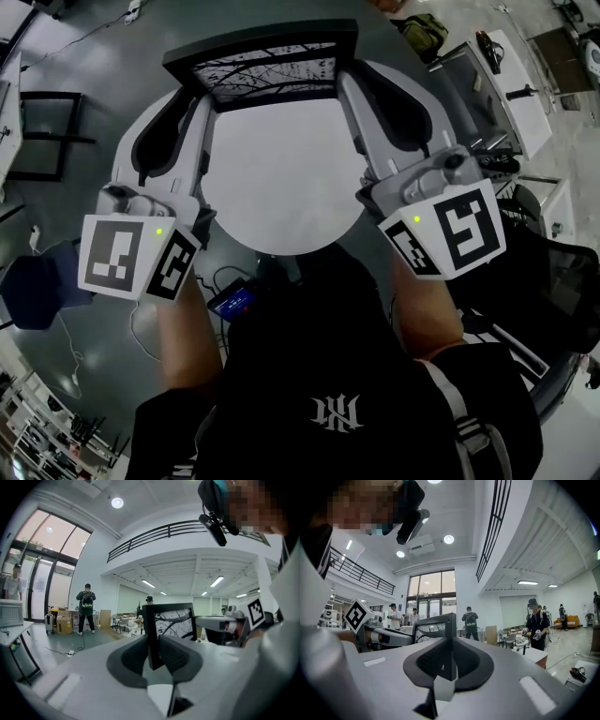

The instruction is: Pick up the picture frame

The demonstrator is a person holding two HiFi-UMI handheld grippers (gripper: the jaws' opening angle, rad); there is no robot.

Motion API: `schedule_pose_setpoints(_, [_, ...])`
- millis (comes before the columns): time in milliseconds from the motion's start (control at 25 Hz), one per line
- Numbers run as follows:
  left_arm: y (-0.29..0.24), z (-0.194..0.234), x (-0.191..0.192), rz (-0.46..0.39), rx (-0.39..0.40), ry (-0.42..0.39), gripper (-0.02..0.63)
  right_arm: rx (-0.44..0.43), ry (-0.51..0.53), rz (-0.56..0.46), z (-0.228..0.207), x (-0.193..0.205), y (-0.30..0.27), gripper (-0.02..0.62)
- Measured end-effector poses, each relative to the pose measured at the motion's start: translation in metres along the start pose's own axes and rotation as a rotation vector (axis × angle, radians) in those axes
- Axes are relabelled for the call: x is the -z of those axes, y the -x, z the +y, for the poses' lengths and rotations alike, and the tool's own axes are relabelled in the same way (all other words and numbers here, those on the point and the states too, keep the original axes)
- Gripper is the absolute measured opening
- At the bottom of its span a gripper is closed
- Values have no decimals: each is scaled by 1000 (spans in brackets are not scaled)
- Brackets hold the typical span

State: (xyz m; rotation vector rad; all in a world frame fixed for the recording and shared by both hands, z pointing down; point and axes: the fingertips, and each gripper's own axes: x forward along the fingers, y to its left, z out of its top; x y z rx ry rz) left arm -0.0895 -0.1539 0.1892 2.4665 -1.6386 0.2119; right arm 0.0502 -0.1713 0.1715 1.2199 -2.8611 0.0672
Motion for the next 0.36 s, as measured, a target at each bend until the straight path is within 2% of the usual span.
schedule_pose_setpoints(160, [-2,-4,13,12,-26,2,71,-27,-9,5,-4,13,1,32])
schedule_pose_setpoints(360, [-59,-6,38,50,-45,22,71,-52,-33,41,-53,48,-17,32])
